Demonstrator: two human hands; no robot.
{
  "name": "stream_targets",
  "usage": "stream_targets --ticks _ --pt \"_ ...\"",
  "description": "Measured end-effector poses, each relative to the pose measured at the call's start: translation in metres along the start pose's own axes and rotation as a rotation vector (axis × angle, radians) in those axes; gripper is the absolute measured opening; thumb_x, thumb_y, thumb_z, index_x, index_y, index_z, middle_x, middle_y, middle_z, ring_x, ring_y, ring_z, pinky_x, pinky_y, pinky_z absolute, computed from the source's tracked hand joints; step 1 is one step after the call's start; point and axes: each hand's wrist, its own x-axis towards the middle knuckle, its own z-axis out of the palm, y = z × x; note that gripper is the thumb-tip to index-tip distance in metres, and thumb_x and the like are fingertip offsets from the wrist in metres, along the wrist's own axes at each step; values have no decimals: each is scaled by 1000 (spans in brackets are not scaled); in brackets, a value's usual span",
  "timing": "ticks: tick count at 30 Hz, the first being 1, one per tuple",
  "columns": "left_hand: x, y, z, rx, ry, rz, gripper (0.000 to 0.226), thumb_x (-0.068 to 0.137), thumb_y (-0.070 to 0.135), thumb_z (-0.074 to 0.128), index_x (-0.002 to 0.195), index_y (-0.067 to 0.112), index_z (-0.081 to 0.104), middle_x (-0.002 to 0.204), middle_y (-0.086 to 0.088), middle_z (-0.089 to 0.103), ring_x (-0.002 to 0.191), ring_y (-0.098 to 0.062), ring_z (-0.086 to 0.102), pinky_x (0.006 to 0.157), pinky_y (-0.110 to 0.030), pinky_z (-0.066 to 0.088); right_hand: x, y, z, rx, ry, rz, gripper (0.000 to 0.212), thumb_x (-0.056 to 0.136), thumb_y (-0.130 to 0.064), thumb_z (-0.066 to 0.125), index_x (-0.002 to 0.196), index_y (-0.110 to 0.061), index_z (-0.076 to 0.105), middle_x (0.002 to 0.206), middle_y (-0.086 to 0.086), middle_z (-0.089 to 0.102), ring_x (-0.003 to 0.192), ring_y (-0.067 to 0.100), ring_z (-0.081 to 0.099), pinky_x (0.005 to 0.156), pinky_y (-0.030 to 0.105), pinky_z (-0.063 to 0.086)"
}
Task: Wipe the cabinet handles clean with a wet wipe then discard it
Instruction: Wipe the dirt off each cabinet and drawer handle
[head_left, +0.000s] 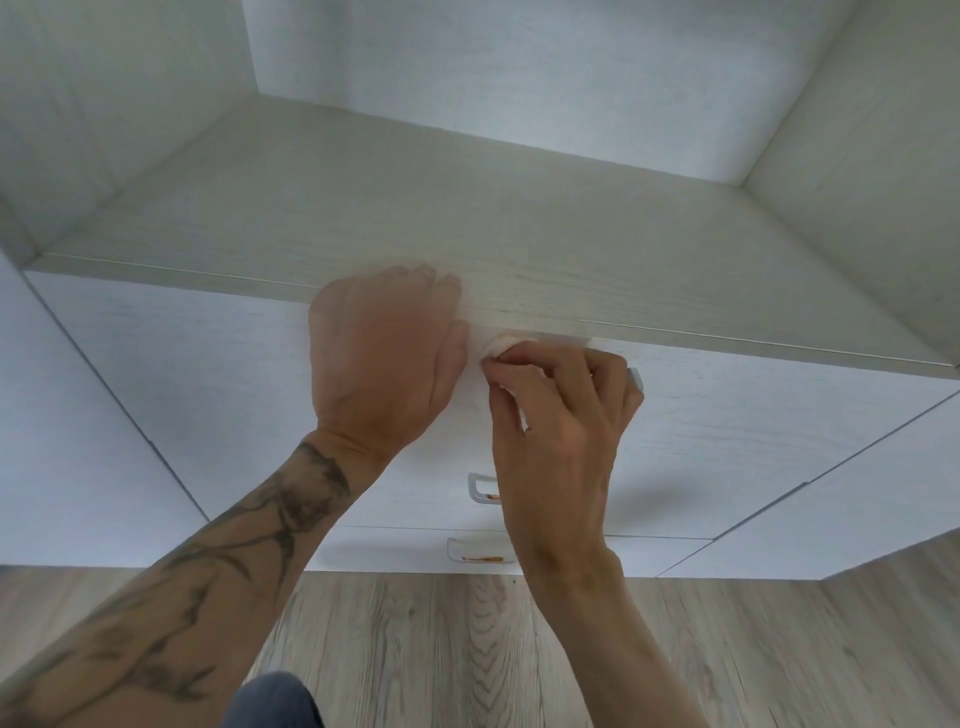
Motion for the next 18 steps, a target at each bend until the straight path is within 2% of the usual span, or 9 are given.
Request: stream_targets --ticks 2,6,9,13,16,18 --pt "0 0 0 4 0 -2 40 111 34 42 122 11 72 116 -10 74 107 -27 55 93 -46 38 -1 2 0 40 -15 2 6 92 -9 82 92 -14 81 101 -3 74 99 21 55 96 25 30" --pt "0 1 -1 9 7 -2 39 111 34 43 121 12 73 115 -9 74 107 -27 56 93 -45 38 0 -1 3 71 24 43 4 94 -10 81 96 -14 80 104 -2 74 100 24 60 96 28 35" --pt "1 0 0 2 19 6 37 110 33 44 121 12 72 115 -8 74 106 -27 56 92 -45 39 -4 -1 0 32 18 44 4 96 -13 78 97 -16 80 105 -5 73 103 19 54 94 31 35" --pt "0 1 1 -10 35 -4 36 110 33 44 121 12 72 115 -7 73 106 -26 57 93 -44 39 -13 13 -18 41 3 9 3 96 -15 78 99 -15 80 103 -4 73 105 16 51 93 38 41" --pt "1 1 1 -15 29 -8 37 110 33 44 120 12 72 114 -7 73 106 -26 57 93 -44 39 -16 29 -33 30 10 65 7 94 -14 80 101 -13 79 106 -4 72 107 20 52 88 48 49" --pt "1 1 1 -10 31 -9 36 110 33 44 119 12 72 114 -7 74 105 -26 57 93 -44 39 -14 28 -33 22 2 85 8 95 -15 79 102 -15 79 106 -4 72 108 21 52 85 51 48"
